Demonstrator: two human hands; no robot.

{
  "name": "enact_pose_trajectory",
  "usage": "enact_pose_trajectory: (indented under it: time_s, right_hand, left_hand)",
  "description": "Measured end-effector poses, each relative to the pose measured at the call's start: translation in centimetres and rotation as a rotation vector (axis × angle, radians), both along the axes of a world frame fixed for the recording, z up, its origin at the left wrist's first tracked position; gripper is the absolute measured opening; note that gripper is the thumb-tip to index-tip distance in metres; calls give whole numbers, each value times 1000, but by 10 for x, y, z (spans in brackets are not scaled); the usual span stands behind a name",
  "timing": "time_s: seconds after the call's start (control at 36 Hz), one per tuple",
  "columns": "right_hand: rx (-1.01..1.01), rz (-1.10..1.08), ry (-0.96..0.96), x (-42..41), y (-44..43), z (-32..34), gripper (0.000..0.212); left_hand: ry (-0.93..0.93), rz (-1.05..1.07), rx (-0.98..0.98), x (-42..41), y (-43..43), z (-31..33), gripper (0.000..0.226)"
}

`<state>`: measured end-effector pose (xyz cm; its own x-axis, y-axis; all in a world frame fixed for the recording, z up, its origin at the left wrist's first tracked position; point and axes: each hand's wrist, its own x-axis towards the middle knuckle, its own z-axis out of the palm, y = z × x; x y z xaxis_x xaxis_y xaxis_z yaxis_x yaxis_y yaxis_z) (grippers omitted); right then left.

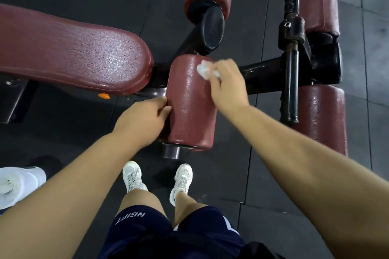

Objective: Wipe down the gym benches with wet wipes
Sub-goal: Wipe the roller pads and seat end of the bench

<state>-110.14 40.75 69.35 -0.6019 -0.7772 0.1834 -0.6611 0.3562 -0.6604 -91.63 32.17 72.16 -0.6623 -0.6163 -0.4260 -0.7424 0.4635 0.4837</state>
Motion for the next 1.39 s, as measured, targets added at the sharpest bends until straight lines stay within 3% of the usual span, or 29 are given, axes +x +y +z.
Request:
enact_pose_trajectory:
  time_s: [0.08, 0.19, 0.31, 0.42, 0.5, 0.58, 0.69, 0.83, 0.92, 1.03, 1.14, 1.22, 1.31, 1.39]
  right_hand:
    - [90, -154, -140, -21, -23, 1, 14]
    - [64, -203, -98, -4, -16, -2, 13]
    - [-26, 43, 2, 41, 40, -12, 9]
    - [-41, 344, 79, 73, 92, -20, 12]
    - [-59, 438, 139, 64, 84, -20, 12]
    - [-49, 253, 64, 35, 42, -16, 21]
    - [3, -131, -87, -10, -14, -3, 18]
    - [47, -202, -81, -8, -17, -1, 15]
    - [-22, -81, -21, 29, 22, -8, 8]
    - [-71, 216, 13, 70, 79, -14, 10]
    - [-55, 387, 124, 67, 78, -14, 20]
    - [-52, 248, 122, 42, 39, -10, 22]
    - [-37, -36, 24, 11, -3, -3, 26]
    - [9, -173, -86, -7, -25, 6, 29]
  left_hand:
    - [35, -37, -84, -8, 13, 15, 39]
    - [-71, -108, -110, -14, 26, 15, 48]
    - [-86, -103, -96, -11, 26, 7, 48]
    - [-2, 23, 59, -1, 12, -4, 45]
    - [53, 105, 196, 4, 4, -9, 42]
    - [35, 108, 200, 4, 0, -3, 39]
    - [27, 60, 44, -4, 6, 16, 36]
    - [-26, -30, -26, -14, 19, 22, 47]
    - [-86, -77, -11, -12, 20, 16, 50]
    - [-100, -40, 36, -6, 12, 9, 47]
    - [-79, 25, 114, 1, 5, -3, 44]
    - [-58, 46, 159, 4, 2, -2, 43]
    - [-37, 33, 92, 4, 3, 8, 42]
    - [18, 28, 41, 0, 13, 20, 45]
